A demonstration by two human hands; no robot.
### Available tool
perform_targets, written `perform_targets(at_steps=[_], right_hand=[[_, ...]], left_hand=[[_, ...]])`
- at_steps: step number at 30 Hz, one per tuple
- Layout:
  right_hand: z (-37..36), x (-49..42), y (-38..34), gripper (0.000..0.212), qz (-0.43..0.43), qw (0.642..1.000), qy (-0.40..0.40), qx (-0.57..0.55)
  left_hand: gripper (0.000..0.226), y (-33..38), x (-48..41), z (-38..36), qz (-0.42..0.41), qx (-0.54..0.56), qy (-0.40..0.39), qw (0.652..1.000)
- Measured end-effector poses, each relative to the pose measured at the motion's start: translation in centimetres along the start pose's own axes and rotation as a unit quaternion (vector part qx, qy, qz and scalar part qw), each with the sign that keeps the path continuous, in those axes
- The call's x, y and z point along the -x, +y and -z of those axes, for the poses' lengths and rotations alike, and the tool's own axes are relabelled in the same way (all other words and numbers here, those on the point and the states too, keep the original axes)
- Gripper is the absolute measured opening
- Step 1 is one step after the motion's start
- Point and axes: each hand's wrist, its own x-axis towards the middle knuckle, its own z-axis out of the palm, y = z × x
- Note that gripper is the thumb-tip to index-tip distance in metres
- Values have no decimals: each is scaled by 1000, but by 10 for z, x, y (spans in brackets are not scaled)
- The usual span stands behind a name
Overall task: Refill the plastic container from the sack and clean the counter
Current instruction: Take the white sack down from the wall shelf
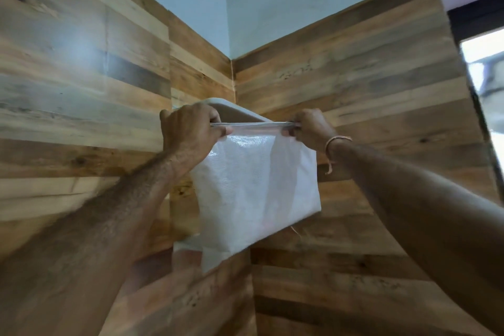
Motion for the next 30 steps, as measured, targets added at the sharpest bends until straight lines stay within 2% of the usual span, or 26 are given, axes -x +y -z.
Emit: perform_targets(at_steps=[4,7,9,11,17,22,26,30], right_hand=[[73,58,25,40,-20,999,-15,41],[118,124,50,45,-43,995,-57,64],[142,179,73,39,-58,991,-93,71],[161,242,98,24,-71,986,-133,67],[195,424,142,29,-96,956,-267,71],[198,568,169,21,-142,912,-378,69],[196,637,179,28,-181,885,-423,75],[191,685,184,24,-206,869,-441,86]], left_hand=[[31,71,45,28,-6,33,-15,999],[35,126,101,47,3,51,-50,997],[37,164,149,63,-2,51,-86,995],[36,200,201,79,-9,50,-124,991],[38,274,372,123,-43,77,-242,966],[42,321,518,144,0,73,-351,933],[40,341,593,152,12,79,-425,902],[34,350,634,156,28,78,-485,871]])
